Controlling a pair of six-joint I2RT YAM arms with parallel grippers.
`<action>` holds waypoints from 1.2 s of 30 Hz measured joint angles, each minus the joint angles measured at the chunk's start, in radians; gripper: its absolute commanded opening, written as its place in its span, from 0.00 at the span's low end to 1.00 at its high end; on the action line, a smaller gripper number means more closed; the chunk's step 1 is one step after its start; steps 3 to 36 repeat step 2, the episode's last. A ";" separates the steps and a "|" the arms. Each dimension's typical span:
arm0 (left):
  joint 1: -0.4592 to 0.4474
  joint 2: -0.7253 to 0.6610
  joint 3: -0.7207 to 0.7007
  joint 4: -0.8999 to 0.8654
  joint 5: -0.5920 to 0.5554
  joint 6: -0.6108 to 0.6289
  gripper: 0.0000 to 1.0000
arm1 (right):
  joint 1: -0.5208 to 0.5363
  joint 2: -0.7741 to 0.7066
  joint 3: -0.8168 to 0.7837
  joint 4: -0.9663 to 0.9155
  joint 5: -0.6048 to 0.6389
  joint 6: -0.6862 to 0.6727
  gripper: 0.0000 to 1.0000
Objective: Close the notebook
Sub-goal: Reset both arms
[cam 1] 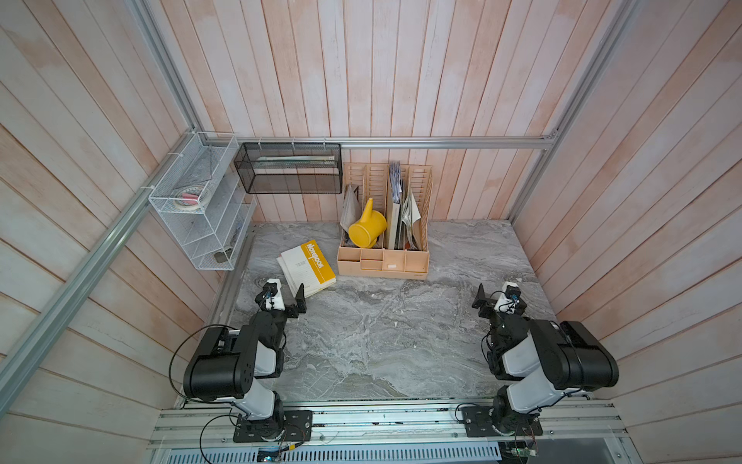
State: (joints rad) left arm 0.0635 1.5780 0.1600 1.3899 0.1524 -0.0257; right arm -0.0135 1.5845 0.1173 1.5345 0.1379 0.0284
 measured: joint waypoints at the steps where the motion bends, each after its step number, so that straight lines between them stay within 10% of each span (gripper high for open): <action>1: -0.004 -0.001 0.010 -0.010 -0.015 0.000 1.00 | 0.000 -0.005 0.029 -0.034 -0.013 -0.003 0.98; 36: -0.008 -0.002 0.013 -0.009 -0.036 -0.002 1.00 | 0.000 -0.011 0.055 -0.064 -0.033 -0.007 0.98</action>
